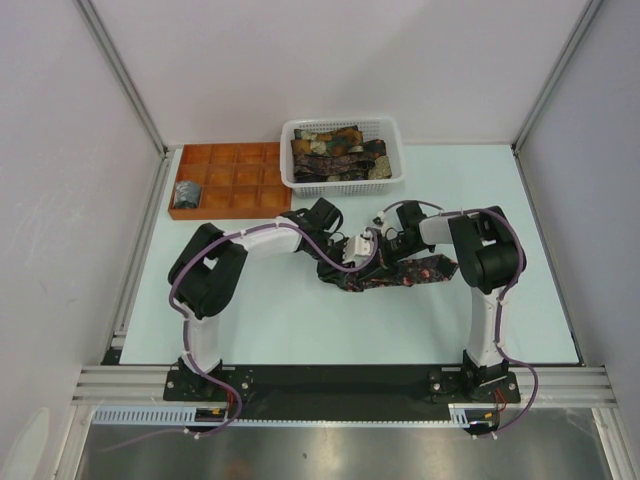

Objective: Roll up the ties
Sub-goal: Roll the tie at the center of the board.

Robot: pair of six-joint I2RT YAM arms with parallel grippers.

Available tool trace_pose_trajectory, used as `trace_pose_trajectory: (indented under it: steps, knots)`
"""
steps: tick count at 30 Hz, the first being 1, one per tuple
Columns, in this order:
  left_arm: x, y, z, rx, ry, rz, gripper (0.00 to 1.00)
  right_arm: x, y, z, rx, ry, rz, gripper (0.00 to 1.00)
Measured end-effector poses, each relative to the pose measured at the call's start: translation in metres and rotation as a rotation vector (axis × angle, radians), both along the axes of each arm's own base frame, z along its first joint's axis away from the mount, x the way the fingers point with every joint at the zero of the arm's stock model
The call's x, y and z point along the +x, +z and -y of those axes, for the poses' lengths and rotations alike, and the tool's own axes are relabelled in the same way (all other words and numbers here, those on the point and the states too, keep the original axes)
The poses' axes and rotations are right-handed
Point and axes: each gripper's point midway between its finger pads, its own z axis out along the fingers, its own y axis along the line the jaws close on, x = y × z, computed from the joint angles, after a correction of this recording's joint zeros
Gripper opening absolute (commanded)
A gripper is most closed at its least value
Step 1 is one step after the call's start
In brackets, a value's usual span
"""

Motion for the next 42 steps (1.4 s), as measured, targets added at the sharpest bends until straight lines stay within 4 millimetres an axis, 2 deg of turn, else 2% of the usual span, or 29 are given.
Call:
trace_pose_trajectory:
  steps: [3, 6, 11, 14, 21, 26, 32, 39, 42]
  knots:
    - [-0.002, 0.002, -0.009, 0.045, 0.006, -0.009, 0.49, -0.001, 0.000, -0.013, 0.007, 0.015, 0.000, 0.00]
    - [-0.001, 0.008, -0.006, 0.063, 0.015, -0.008, 0.52, 0.000, 0.000, -0.016, 0.008, 0.008, -0.016, 0.00]
    - [0.000, 0.019, 0.010, 0.045, 0.047, -0.023, 0.50, 0.001, 0.000, -0.017, 0.005, -0.002, -0.023, 0.00]
    - [0.001, 0.017, 0.014, 0.042, 0.083, -0.048, 0.46, 0.002, 0.000, -0.018, 0.002, -0.007, -0.028, 0.00]
    - [0.002, 0.015, 0.021, 0.033, 0.118, -0.067, 0.51, 0.002, 0.000, -0.017, 0.017, -0.020, -0.038, 0.00]
    - [0.001, 0.010, 0.028, 0.035, 0.112, -0.034, 0.50, 0.002, 0.000, -0.018, 0.037, -0.020, -0.032, 0.00]
    - [0.002, 0.006, 0.029, 0.071, 0.116, 0.008, 0.42, 0.001, 0.000, -0.016, 0.038, -0.016, -0.029, 0.12]
    - [0.004, 0.004, 0.031, 0.114, 0.109, 0.022, 0.40, 0.003, 0.004, -0.007, 0.015, -0.006, -0.032, 0.29]
    - [0.005, -0.002, 0.030, 0.137, 0.106, 0.016, 0.40, 0.006, 0.009, 0.001, 0.006, 0.001, -0.034, 0.31]
